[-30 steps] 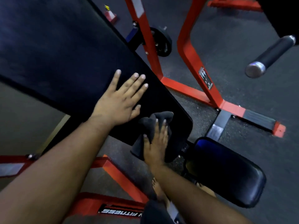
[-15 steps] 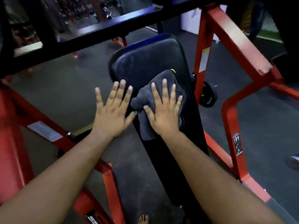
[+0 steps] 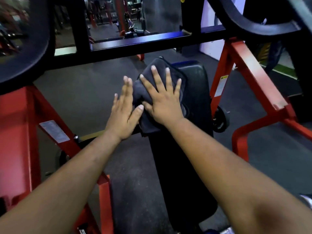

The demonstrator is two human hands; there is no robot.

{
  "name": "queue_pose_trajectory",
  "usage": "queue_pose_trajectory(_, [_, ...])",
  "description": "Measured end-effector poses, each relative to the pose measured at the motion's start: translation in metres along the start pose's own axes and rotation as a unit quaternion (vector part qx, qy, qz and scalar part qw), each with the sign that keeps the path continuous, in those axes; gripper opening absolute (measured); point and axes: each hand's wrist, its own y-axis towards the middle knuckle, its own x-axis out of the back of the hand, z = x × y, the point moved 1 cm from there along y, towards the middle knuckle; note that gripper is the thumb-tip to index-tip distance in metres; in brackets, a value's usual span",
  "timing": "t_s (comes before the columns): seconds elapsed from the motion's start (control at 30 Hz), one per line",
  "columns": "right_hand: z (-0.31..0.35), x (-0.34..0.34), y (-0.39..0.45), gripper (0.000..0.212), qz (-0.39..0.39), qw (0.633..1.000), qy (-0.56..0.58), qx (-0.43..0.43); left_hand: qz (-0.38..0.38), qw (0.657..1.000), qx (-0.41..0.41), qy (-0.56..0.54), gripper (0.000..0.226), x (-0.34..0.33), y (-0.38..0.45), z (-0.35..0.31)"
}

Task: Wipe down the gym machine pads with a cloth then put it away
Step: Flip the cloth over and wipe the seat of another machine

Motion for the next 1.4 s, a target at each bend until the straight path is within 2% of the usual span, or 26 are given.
queue_pose_trajectory(0.07, [-0.026, 0.015, 0.012, 0.080, 0.002, 0.999, -0.030, 0.039, 0.005, 1.000, 0.021, 0.017, 0.084, 0.006, 0.007, 0.000])
queue_pose_trajectory(0.1, [-0.052, 0.019, 0.014, 0.080, -0.003, 0.999, -0.033, 0.023, 0.021, 0.998, 0.026, 0.045, 0.084, 0.008, 0.009, 0.001])
queue_pose_trajectory(0.17, [-0.112, 0.028, 0.018, 0.076, -0.025, 0.992, 0.021, -0.124, 0.062, 0.992, 0.029, 0.105, 0.084, 0.008, 0.009, 0.004])
queue_pose_trajectory(0.2, [-0.131, 0.035, 0.021, 0.075, -0.048, 0.975, 0.074, -0.204, 0.077, 0.989, 0.026, 0.125, 0.083, 0.006, 0.009, 0.004])
queue_pose_trajectory(0.27, [-0.120, 0.034, 0.021, 0.075, -0.080, 0.955, 0.116, -0.260, 0.094, 0.986, 0.017, 0.135, 0.082, 0.000, 0.008, 0.001])
queue_pose_trajectory(0.33, [-0.065, 0.016, 0.004, 0.072, -0.100, 0.971, 0.079, -0.203, 0.078, 0.990, 0.011, 0.114, 0.084, -0.009, 0.009, -0.001])
queue_pose_trajectory(0.4, [-0.019, 0.000, -0.025, 0.072, -0.059, 0.991, 0.076, -0.095, 0.053, 0.995, 0.025, 0.084, 0.088, -0.019, 0.011, -0.006])
queue_pose_trajectory(0.47, [-0.034, -0.004, -0.044, 0.074, -0.021, 0.998, 0.053, -0.020, 0.038, 0.995, 0.034, 0.086, 0.091, -0.027, 0.007, -0.008])
queue_pose_trajectory(0.5, [-0.056, -0.002, -0.045, 0.074, -0.024, 0.999, 0.033, -0.012, 0.040, 0.993, 0.030, 0.104, 0.091, -0.030, 0.004, -0.010])
queue_pose_trajectory(0.6, [-0.104, 0.011, -0.039, 0.072, -0.036, 0.992, 0.043, -0.117, 0.065, 0.984, 0.020, 0.165, 0.087, -0.035, -0.007, -0.012])
queue_pose_trajectory(0.7, [-0.061, 0.000, -0.044, 0.070, -0.053, 0.976, 0.086, -0.193, 0.070, 0.985, 0.043, 0.154, 0.085, -0.038, -0.021, -0.009])
queue_pose_trajectory(0.8, [-0.015, -0.020, -0.081, 0.070, -0.024, 0.988, 0.094, -0.118, 0.054, 0.991, 0.078, 0.092, 0.086, -0.045, -0.043, -0.003])
queue_pose_trajectory(0.87, [-0.013, -0.034, -0.115, 0.070, -0.006, 0.994, 0.084, -0.067, 0.057, 0.989, 0.121, 0.061, 0.087, -0.055, -0.061, -0.001])
queue_pose_trajectory(0.97, [-0.014, -0.048, -0.174, 0.074, 0.050, 0.998, 0.029, -0.029, 0.127, 0.970, 0.193, 0.073, 0.090, -0.081, -0.103, -0.008])
queue_pose_trajectory(1.1, [-0.015, -0.041, -0.232, 0.078, 0.175, 0.984, 0.026, 0.002, 0.251, 0.920, 0.287, 0.093, 0.094, -0.103, -0.158, -0.025])
queue_pose_trajectory(1.17, [-0.017, -0.029, -0.250, 0.072, 0.256, 0.966, 0.034, 0.013, 0.297, 0.900, 0.302, 0.098, 0.095, -0.105, -0.175, -0.038])
queue_pose_trajectory(1.23, [-0.016, -0.014, -0.270, 0.063, 0.303, 0.951, 0.059, 0.002, 0.311, 0.896, 0.303, 0.089, 0.095, -0.102, -0.186, -0.055])
queue_pose_trajectory(1.3, [-0.015, 0.002, -0.288, 0.059, 0.279, 0.953, 0.105, -0.047, 0.308, 0.896, 0.313, 0.065, 0.096, -0.101, -0.195, -0.071])
queue_pose_trajectory(1.4, [-0.009, 0.033, -0.308, 0.057, 0.169, 0.957, 0.177, -0.153, 0.284, 0.900, 0.327, -0.046, 0.094, -0.100, -0.208, -0.101])
